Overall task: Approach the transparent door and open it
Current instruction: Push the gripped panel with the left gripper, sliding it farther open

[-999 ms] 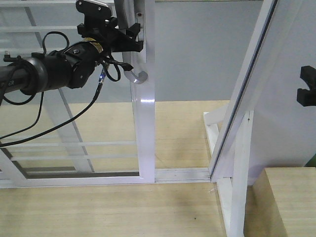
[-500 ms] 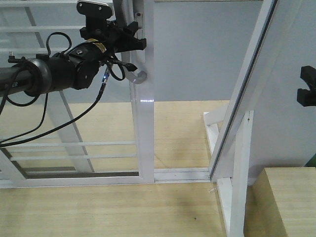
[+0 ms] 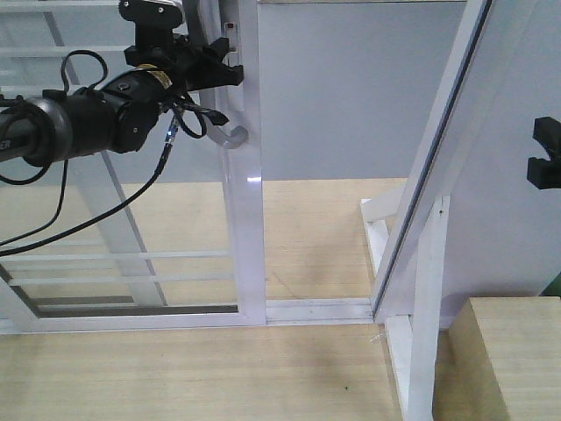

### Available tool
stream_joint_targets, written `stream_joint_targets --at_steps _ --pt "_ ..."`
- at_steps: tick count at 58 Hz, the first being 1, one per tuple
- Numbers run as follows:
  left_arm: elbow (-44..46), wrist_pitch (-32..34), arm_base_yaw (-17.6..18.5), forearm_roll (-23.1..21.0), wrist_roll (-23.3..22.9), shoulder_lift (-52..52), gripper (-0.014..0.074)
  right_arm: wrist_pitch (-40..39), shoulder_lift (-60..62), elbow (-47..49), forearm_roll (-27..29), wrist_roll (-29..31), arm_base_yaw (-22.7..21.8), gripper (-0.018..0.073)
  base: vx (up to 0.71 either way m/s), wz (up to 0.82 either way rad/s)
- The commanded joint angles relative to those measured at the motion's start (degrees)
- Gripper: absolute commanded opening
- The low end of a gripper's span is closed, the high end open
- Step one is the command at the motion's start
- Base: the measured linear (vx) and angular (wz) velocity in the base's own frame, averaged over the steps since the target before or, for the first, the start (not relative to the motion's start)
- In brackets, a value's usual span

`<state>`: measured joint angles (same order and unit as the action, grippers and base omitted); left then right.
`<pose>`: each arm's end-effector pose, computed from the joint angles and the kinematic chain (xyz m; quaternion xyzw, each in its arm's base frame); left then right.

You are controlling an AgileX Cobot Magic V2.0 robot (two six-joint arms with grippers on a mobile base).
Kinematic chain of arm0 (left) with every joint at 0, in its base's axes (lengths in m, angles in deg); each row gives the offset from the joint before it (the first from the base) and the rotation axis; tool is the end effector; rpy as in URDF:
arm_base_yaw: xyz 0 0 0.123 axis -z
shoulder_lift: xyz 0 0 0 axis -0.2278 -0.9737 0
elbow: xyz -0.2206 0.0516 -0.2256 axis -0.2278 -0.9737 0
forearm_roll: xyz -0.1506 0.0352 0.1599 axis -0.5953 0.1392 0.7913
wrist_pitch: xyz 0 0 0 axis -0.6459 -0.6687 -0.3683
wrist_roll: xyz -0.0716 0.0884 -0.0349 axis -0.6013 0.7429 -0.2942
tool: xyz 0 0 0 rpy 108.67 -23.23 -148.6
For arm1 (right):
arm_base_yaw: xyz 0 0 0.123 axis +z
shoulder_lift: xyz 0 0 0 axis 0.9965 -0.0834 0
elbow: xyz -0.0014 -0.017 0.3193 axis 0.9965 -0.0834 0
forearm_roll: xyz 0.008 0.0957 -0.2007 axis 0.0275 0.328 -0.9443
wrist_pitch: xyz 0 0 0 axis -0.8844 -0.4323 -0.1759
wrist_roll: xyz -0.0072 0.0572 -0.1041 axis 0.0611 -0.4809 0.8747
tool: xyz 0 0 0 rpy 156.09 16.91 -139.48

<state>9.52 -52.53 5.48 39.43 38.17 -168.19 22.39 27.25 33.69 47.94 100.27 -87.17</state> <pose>0.4693 -0.1605 0.2834 0.1099 0.7394 -0.1288 0.6517 0.1718 0.0005 0.3430 -0.0768 0.8200 -0.0396 0.5658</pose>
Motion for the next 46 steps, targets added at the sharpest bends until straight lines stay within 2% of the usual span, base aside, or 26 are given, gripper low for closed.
stream_joint_targets --at_steps 1,25,46 --pt "2.7 7.7 -4.3 -6.2 0.0 4.2 0.0011 -4.2 0.5 1.6 -0.3 0.1 -0.4 0.0455 0.0 0.0" --pt "2.7 4.4 -7.0 -6.2 0.0 4.8 0.0013 -4.3 0.5 1.6 -0.3 0.1 -0.4 0.0455 0.0 0.0" --pt "2.7 4.2 -11.1 -6.2 0.0 4.8 0.0013 -4.3 0.5 1.6 -0.4 0.1 -0.4 0.0455 0.0 0.02"
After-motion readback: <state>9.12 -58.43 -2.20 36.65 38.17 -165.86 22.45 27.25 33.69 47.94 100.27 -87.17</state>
